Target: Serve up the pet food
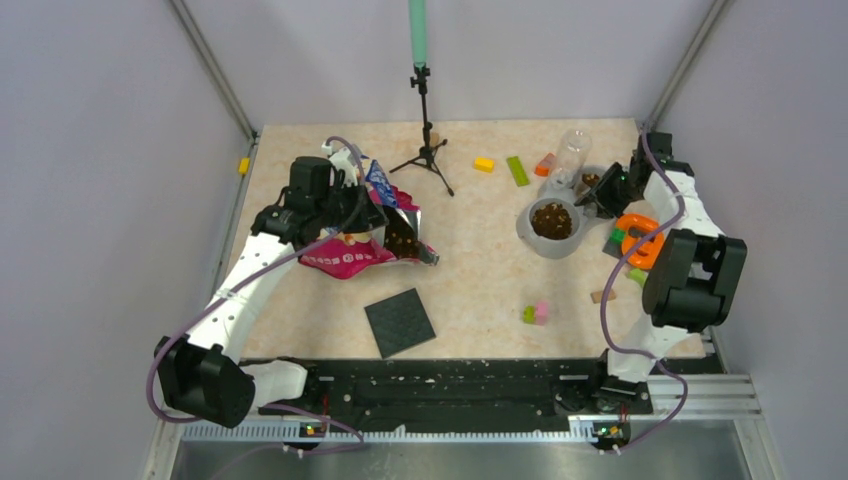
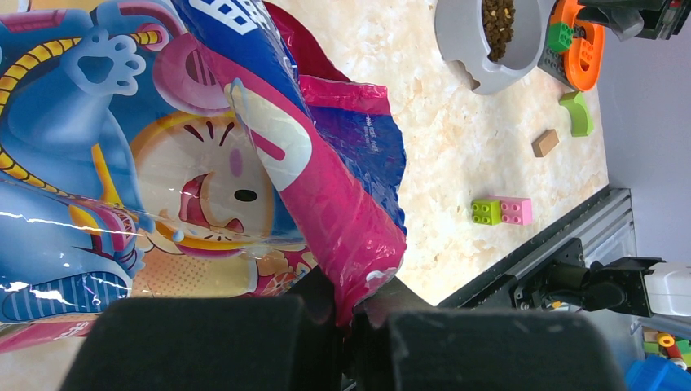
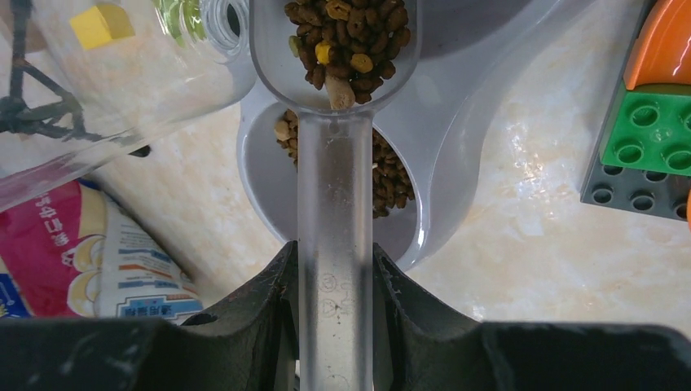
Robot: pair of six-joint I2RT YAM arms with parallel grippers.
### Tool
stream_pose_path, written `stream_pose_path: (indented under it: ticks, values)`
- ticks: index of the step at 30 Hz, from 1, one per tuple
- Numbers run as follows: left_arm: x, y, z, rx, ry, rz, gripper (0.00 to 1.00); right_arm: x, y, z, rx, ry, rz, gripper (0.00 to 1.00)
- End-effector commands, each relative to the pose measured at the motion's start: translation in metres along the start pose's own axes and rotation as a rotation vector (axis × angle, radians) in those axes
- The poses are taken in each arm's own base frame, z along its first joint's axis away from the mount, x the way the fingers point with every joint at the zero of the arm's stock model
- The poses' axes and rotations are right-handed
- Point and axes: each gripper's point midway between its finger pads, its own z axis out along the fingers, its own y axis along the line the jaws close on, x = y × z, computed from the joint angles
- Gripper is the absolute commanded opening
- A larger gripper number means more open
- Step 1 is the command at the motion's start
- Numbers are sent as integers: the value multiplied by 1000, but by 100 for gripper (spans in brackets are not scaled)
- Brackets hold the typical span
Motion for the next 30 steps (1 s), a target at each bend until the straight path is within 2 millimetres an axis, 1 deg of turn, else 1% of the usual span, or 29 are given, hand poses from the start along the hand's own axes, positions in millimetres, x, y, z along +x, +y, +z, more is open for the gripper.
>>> stream_pose_path:
  ticks: [1, 5, 6, 8, 15, 20, 23, 30]
  values:
    - [-22, -22, -12, 66, -100, 36, 0, -15, 20, -12, -95, -6, 81, 0]
    - [-24, -21, -11, 62, -100, 40, 0, -17, 25, -15, -140, 13, 134, 0]
    - [-24, -20, -11, 61, -101, 42, 0, -17, 30, -17, -172, 22, 147, 0]
    - [-24, -20, -10, 57, -100, 45, 0, -18, 33, -20, -193, 35, 178, 0]
    - [-24, -15, -12, 30, -96, 63, 0, -21, 34, -25, -211, 67, 270, 0]
    - [-23, -13, -14, 15, -97, 73, 0, -30, 50, -37, -311, 55, 311, 0]
    - [-22, -9, -15, -5, -95, 73, 0, -33, 56, -41, -348, 61, 330, 0]
    - [-20, -4, -19, -34, -90, 90, 0, -31, 58, -39, -361, 100, 387, 0]
